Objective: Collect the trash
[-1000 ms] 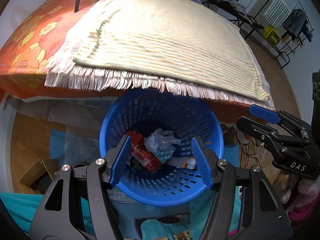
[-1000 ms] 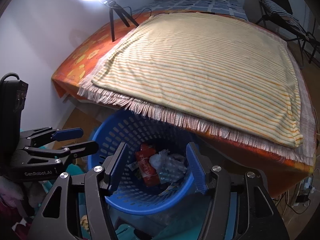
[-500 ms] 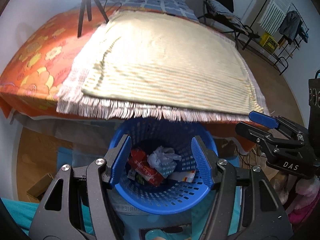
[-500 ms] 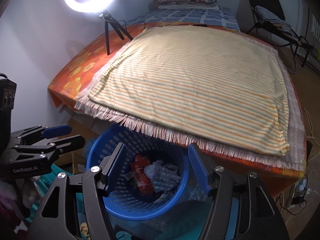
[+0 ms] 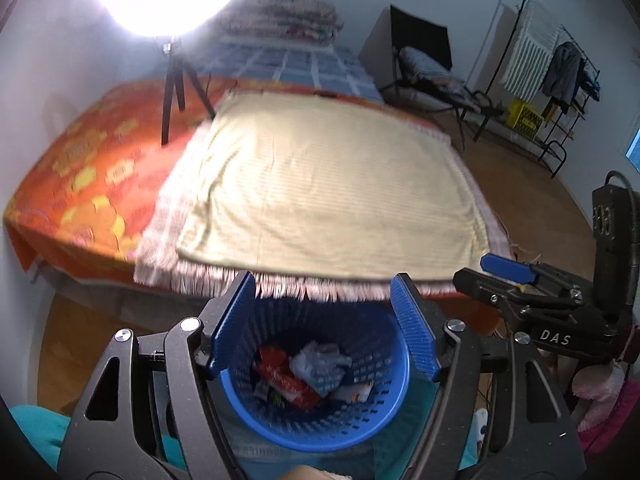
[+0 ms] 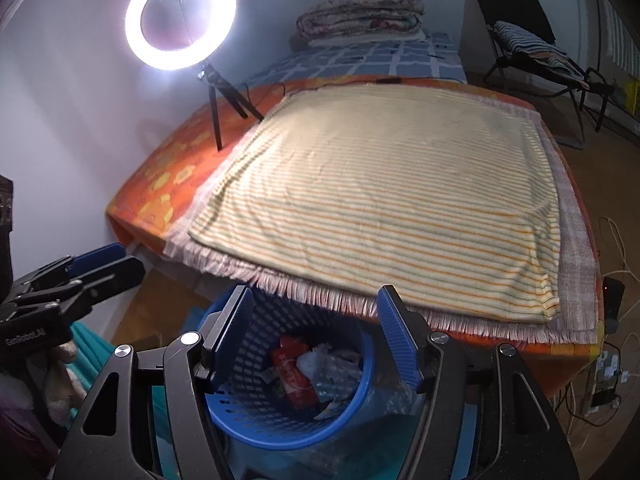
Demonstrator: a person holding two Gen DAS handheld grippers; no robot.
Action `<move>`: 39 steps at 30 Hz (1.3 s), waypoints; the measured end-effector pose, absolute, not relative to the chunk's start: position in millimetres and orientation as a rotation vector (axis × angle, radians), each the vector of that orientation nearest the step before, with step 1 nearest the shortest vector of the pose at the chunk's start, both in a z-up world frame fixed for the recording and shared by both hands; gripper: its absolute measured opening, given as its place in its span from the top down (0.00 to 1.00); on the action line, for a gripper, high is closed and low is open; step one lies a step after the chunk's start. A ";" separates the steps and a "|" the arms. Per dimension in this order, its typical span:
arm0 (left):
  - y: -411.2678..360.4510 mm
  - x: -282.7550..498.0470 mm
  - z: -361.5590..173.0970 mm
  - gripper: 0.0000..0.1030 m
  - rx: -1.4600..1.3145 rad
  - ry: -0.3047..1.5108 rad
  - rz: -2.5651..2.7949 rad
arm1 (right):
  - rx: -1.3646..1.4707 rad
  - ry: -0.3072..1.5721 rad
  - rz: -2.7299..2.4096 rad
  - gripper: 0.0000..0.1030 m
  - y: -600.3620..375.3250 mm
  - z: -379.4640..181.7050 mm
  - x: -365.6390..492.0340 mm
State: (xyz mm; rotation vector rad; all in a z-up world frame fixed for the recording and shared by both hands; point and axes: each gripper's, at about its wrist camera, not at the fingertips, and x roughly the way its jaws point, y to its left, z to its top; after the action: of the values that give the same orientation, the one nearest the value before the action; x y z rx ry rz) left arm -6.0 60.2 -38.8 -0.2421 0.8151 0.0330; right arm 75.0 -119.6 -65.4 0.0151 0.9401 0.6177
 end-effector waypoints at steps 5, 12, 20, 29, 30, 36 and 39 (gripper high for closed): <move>54.9 -9.0 -14.2 0.17 -0.212 0.729 0.032 | 0.015 0.899 0.606 0.34 -123.2 -54.0 76.6; 50.4 -7.1 -2.1 0.01 -0.196 0.705 0.039 | 0.027 0.871 0.600 0.32 -125.9 -46.4 77.6; 47.5 -8.5 5.6 0.01 -0.190 0.690 0.054 | 0.037 0.867 0.587 0.32 -133.5 -44.1 80.4; 45.7 -7.5 6.3 0.01 -0.191 0.702 0.056 | 0.041 0.848 0.582 0.31 -135.5 -37.8 80.0; 45.8 -7.3 6.1 0.01 -0.192 0.702 0.057 | 0.042 0.849 0.581 0.31 -135.7 -38.0 80.2; 47.4 -6.7 3.5 0.01 -0.206 0.711 0.060 | 0.046 0.849 0.577 0.31 -136.1 -37.3 80.7; 48.0 -6.3 2.7 0.01 -0.205 0.713 0.061 | 0.045 0.848 0.577 0.31 -136.2 -37.2 82.0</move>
State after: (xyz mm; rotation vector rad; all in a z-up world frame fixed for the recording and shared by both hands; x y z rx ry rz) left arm -6.3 48.0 2.7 -0.2052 0.7132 0.0610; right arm 82.0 -136.2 -37.2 0.0449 0.8480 0.5773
